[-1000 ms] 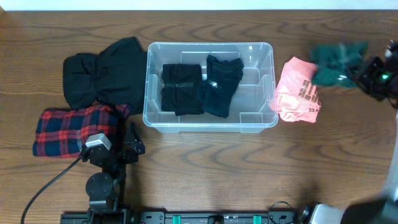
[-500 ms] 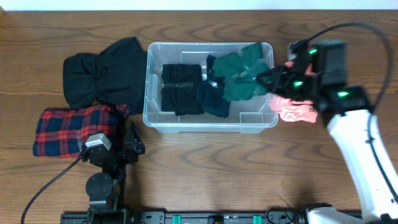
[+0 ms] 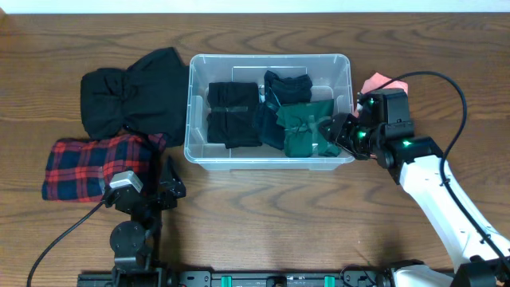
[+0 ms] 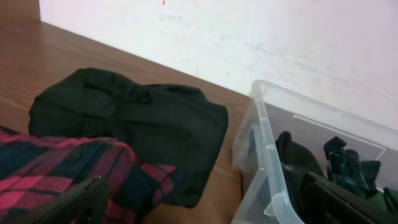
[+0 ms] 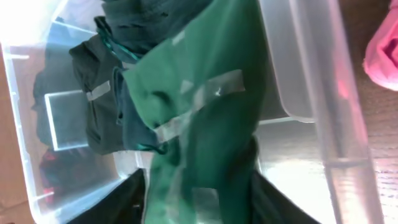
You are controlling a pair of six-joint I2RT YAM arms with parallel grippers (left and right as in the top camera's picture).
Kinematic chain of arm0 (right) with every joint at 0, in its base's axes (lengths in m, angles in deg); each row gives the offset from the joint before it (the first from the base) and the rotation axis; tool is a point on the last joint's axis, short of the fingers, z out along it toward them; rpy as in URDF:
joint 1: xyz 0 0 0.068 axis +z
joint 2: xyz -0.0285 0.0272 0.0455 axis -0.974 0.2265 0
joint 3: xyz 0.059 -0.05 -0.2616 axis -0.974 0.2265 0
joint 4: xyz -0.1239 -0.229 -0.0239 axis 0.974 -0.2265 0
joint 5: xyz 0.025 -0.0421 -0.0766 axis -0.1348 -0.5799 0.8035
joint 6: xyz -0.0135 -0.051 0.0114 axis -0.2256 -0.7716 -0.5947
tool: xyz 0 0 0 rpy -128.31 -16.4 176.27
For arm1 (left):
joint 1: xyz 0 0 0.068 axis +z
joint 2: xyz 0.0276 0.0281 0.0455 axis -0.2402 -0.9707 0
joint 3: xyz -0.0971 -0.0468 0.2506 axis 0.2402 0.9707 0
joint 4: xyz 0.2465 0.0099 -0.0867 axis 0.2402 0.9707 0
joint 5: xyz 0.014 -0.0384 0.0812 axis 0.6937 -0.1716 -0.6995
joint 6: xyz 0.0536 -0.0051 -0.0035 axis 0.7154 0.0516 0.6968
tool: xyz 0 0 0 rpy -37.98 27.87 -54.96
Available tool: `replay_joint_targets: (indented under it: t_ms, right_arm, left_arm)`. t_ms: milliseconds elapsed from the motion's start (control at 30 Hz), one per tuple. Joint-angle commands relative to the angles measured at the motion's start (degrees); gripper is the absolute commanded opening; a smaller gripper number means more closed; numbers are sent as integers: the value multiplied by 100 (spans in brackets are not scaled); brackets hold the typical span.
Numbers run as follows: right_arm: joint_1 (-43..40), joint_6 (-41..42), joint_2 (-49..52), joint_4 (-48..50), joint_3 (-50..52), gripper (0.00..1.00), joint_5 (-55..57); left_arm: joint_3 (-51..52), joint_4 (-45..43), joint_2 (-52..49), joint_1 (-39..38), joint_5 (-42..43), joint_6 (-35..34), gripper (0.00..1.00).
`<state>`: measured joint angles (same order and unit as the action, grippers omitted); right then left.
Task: Pack container
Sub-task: 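Lower the green item into the bin's right front and release, then grasp the pink printed shirt with the right gripper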
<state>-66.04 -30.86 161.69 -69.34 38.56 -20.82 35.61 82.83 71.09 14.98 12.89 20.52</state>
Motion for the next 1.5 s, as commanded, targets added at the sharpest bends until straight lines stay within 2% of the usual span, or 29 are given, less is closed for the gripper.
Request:
replay_joint_targets:
  t_ms: [0, 200, 267, 433, 533, 600, 733, 967, 1067, 1200, 1300, 1367, 1433, 1467]
  right_arm:
    - [-83, -693, -378, 2, -426, 66, 160]
    - [-715, -977, -787, -566, -1167, 52, 656]
    - [-1075, -1093, -787, -804, -1318, 52, 695]
    - [-2068, -1628, -503, -1305, -1320, 68, 763]
    - [-2645, -1915, 13, -1322, -1320, 89, 761]
    - [-2955, -2181, 479, -1165, -1320, 98, 758]
    - [-3274, -2334, 1434, -765, -1322, 95, 608]
    - [-3217, -2533, 2667, 85, -1322, 92, -103]
    - [-3086, -2533, 2946, 369, -1322, 87, -463]
    - [-2830, -2433, 3189, 518, -1322, 75, -490]
    - [-2675, -2422, 3386, 507, -1322, 53, -271]
    - [-2643, -2411, 3425, 363, -1322, 26, -125]
    - [-2664, -2308, 3305, 131, -1327, 14, -11]
    - [-2669, -2256, 3193, 31, -1327, 12, -4]
  left_arm:
    - [186, 79, 35, 28, 37, 79, 98]
    - [186, 79, 35, 28, 37, 79, 98]
    - [186, 79, 35, 28, 39, 79, 98]
    - [186, 79, 35, 28, 37, 79, 98]
    - [186, 79, 35, 28, 37, 79, 98]
    - [186, 79, 35, 28, 39, 79, 98]
    - [186, 79, 35, 28, 37, 79, 98]
    - [186, 79, 35, 28, 37, 79, 98]
    - [186, 79, 35, 28, 37, 79, 98]
    - [186, 81, 35, 28, 37, 79, 98]
    - [186, 79, 35, 28, 37, 79, 98]
    - [186, 81, 35, 28, 37, 79, 98]
    - [186, 79, 35, 28, 37, 79, 98]
    - [186, 79, 35, 28, 37, 79, 98]
